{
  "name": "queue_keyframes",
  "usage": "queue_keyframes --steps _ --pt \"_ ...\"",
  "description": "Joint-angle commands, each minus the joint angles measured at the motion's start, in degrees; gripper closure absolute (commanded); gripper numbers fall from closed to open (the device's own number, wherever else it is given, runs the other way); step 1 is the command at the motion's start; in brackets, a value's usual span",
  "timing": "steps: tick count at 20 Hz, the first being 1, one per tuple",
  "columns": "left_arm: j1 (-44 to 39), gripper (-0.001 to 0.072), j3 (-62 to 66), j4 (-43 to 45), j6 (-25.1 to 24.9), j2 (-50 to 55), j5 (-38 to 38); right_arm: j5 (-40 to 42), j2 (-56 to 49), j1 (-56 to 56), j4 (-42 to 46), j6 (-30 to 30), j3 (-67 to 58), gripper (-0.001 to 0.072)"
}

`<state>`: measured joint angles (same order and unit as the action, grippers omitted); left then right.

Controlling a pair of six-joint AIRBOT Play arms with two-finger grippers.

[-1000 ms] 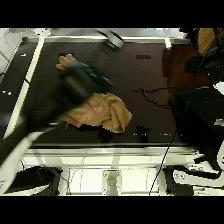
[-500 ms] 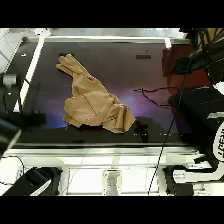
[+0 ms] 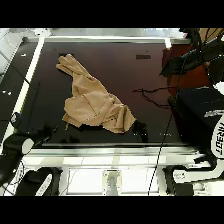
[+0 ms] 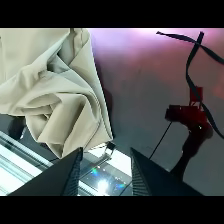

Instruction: Fold the clothes and pants, and hang the long-sleeved shirts on hangers.

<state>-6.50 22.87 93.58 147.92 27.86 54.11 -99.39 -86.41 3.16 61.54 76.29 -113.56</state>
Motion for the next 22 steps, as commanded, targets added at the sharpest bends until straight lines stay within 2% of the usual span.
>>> queue_keyframes --steps 1,2,5,8,13,15,16,18,19,20,21,22 --pt "10.4 0.0180 -1.5 -18.8 -10.1 7.8 -12.2 0.0 0.0 -0.1 -0.2 -0.8 0.0 0.0361" --pt "13.2 0.0149 -1.5 -25.8 -16.7 11.3 -13.2 0.0 -0.1 -0.1 -0.2 -0.8 0.0 0.0361" --pt "20.4 0.0166 -1.5 -43.4 -32.8 21.8 -12.8 0.0 0.0 -0.1 -0.2 -0.8 0.0 0.0361" --pt "24.3 0.0168 -1.4 -59.8 -50.8 29.6 -13.0 0.0 0.0 -0.1 -0.2 -0.8 0.0 0.0361" --pt "24.8 0.0168 -1.3 -76.5 -69.0 38.4 -14.1 0.0 -0.1 -0.1 -0.2 -0.8 0.0 0.0362" --pt "24.8 0.0189 -0.4 -79.4 -72.7 40.4 -14.1 0.0 0.0 -0.1 -0.2 -0.8 0.0 0.0362" --pt "24.8 0.0264 0.3 -79.3 -73.7 41.1 -14.1 0.1 0.0 -0.1 -0.2 -0.8 0.0 0.0363" --pt "24.8 0.0359 2.0 -79.3 -75.7 41.9 -14.1 0.7 0.0 -0.1 -0.2 -0.7 0.0 0.0363" --pt "24.8 0.0455 2.6 -79.3 -77.0 41.9 -14.1 1.2 0.0 -0.1 -0.3 -0.7 0.0 0.0363" --pt "24.8 0.0611 3.2 -79.3 -78.7 41.9 -14.1 1.8 0.0 -0.1 -0.3 -0.7 0.0 0.0364" --pt "24.8 0.0683 3.9 -79.3 -79.6 41.9 -13.8 2.0 0.0 -0.1 -0.3 -0.7 0.0 0.0369" --pt "24.9 0.0683 4.9 -79.3 -79.8 41.7 -12.8 1.8 0.0 -0.1 -0.2 -0.7 0.0 0.0370"
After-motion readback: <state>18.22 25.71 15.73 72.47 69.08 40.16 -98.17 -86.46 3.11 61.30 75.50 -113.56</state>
